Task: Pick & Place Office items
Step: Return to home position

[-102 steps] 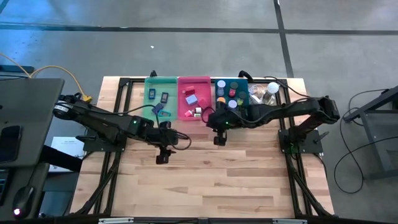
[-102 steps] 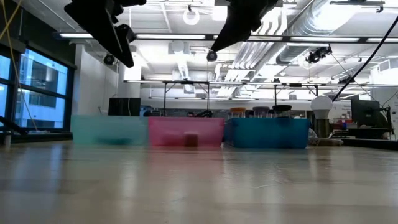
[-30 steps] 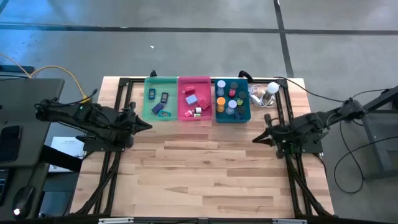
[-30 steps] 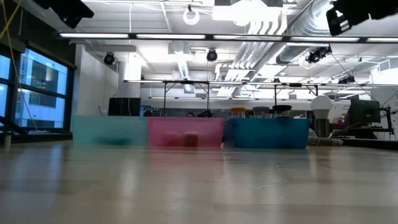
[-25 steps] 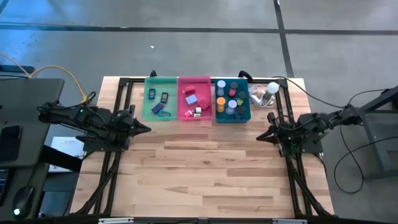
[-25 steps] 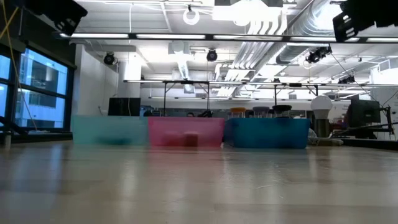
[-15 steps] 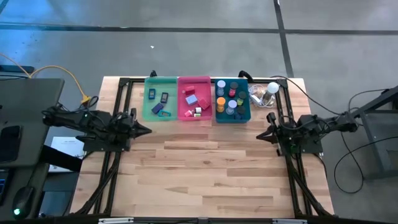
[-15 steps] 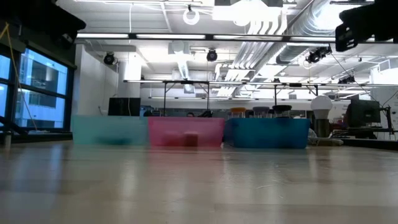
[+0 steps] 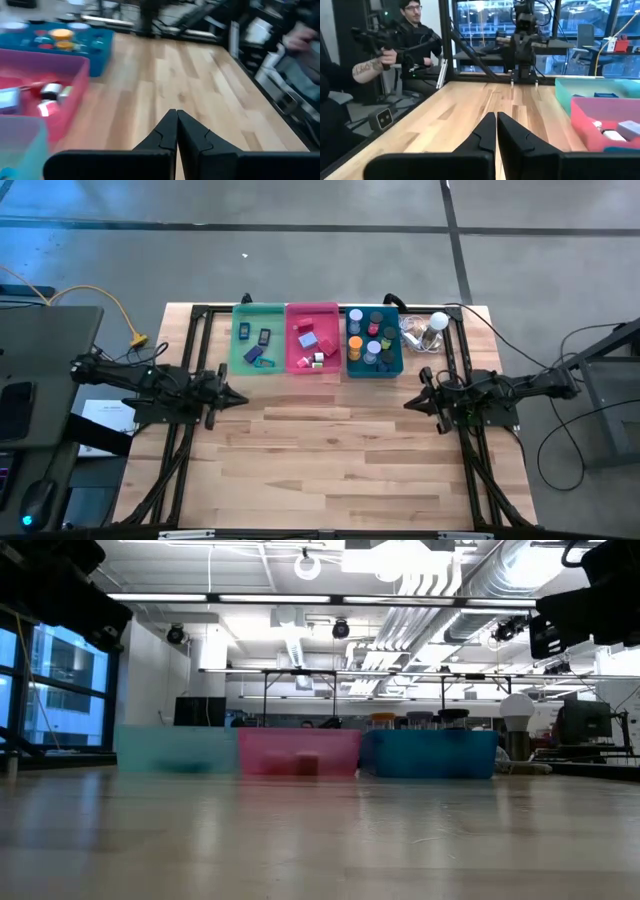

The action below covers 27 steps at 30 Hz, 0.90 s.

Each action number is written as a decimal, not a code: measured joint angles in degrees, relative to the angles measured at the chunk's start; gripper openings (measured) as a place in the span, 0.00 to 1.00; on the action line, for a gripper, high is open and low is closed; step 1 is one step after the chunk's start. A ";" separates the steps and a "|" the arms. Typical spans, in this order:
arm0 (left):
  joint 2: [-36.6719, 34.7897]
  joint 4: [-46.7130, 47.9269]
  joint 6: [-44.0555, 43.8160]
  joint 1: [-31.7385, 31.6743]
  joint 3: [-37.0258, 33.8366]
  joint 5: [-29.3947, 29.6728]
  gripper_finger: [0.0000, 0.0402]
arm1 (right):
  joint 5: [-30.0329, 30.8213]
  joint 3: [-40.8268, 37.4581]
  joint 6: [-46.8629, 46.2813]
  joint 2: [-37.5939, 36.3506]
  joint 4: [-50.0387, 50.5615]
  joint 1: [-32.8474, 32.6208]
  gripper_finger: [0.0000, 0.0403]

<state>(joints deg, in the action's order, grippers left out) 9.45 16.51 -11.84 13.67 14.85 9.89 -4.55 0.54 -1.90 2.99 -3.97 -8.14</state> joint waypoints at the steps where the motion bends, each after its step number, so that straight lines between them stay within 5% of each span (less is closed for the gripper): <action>1: 0.00 -0.04 0.69 0.00 -0.37 -1.14 0.00 | -0.06 -0.01 -0.36 -0.02 0.08 0.21 0.01; 11: 0.00 -1.05 3.41 0.00 -1.71 -5.12 0.00 | 0.10 -0.04 -0.40 -0.05 0.72 0.41 0.01; 27: 0.11 -21.78 5.99 0.00 -14.08 -5.16 0.00 | 0.44 -0.09 -1.08 -0.02 2.04 0.41 0.01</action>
<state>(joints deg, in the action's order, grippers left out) 9.56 -5.27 -5.85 13.67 0.78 4.73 -4.11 0.45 -2.99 2.97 -1.93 -7.73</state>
